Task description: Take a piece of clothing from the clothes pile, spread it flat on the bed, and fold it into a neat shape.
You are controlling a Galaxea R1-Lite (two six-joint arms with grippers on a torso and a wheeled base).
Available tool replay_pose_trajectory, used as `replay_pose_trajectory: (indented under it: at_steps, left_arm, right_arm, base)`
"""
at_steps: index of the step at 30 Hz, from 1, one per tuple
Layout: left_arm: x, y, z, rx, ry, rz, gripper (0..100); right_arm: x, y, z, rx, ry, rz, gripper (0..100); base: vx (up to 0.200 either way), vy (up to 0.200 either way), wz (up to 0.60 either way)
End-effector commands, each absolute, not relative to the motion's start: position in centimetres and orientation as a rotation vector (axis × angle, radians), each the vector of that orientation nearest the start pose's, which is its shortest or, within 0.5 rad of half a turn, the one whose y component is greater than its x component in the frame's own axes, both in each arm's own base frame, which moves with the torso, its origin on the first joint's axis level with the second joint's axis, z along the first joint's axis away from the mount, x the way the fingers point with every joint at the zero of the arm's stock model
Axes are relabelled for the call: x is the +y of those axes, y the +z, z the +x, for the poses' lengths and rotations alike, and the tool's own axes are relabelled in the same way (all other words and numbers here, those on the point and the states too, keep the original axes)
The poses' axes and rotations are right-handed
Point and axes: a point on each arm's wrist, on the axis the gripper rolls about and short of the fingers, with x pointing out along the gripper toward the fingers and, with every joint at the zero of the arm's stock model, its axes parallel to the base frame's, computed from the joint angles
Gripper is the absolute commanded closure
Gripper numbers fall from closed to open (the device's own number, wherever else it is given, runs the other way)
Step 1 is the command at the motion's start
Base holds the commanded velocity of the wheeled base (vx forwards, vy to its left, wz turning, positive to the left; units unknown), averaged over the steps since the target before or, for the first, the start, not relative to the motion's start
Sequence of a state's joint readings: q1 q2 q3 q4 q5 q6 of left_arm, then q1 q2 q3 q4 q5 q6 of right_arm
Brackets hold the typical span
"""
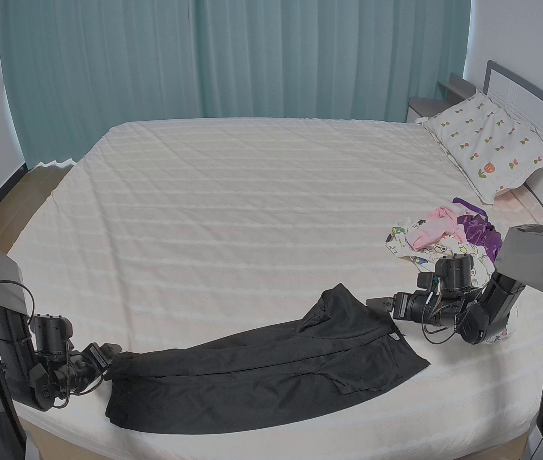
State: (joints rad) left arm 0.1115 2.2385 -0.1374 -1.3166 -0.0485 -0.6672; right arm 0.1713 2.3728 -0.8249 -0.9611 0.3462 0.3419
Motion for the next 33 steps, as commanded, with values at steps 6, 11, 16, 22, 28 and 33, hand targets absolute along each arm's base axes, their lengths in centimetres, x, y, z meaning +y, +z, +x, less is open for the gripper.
replay_pose_trajectory:
  at_steps: [6, 11, 16, 22, 28, 33]
  left_arm:
    - [3.6, 2.5, 23.1, 0.492, 0.301, -0.911, 0]
    - [3.3, 3.2, 23.3, 0.479, 0.249, -1.043, 0]
    - [3.3, 1.8, 23.4, 0.546, 0.258, -1.091, 0]
    - [3.3, 1.2, 23.3, 0.571, 0.266, -1.094, 0]
    - [3.2, 1.2, 23.1, 0.576, 0.269, -1.093, 0]
    - [3.2, 1.2, 22.9, 0.583, 0.274, -1.093, 0]
  right_arm:
    - [9.2, 0.0, 38.1, 0.622, 0.446, 0.397, 0]
    - [11.4, -2.2, 38.8, 0.715, 0.462, 0.377, 0]
    - [12.1, -2.4, 39.1, 0.784, 0.466, 0.345, 0]
    - [12.1, -2.6, 39.7, 0.805, 0.472, 0.305, 0]
    - [11.3, -2.8, 39.2, 0.86, 0.459, 0.27, 100]
    - [10.6, -2.5, 38.5, 0.871, 0.45, 0.262, 100]
  base:
    - [0.0, 0.0, 0.0]
    - [0.0, 0.0, 0.0]
    - [0.0, 0.0, 0.0]
    - [0.0, 0.0, 0.0]
    - [0.0, 0.0, 0.0]
    - [0.0, 0.0, 0.0]
